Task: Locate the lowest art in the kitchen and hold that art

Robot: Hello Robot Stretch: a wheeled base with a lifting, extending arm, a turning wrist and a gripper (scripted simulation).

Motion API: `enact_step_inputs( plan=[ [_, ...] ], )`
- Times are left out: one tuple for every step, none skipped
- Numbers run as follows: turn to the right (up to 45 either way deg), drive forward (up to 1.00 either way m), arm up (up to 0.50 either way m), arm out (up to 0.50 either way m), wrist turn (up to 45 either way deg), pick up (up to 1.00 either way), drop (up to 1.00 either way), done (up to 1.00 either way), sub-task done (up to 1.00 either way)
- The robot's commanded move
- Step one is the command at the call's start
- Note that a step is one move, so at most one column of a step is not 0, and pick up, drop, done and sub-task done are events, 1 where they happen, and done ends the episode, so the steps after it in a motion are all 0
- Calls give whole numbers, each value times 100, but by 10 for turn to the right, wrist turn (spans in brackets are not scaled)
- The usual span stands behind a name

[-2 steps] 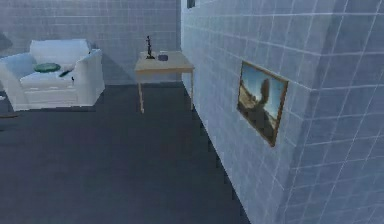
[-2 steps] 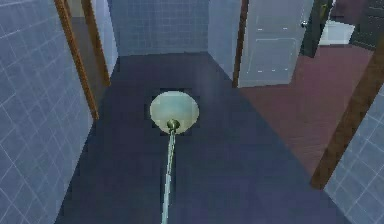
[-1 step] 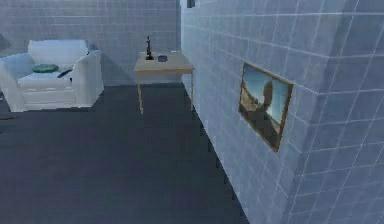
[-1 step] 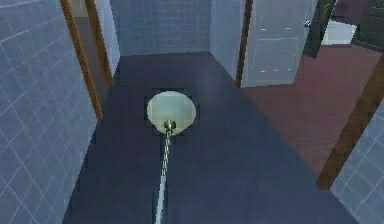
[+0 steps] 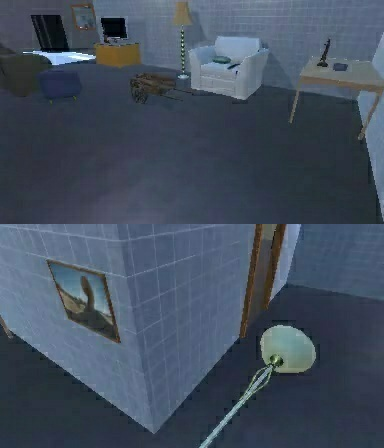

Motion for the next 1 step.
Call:
enact_step_inputs(
  plan=[
    [-450,0,0,0,0,0,0,0,0]
  ],
)
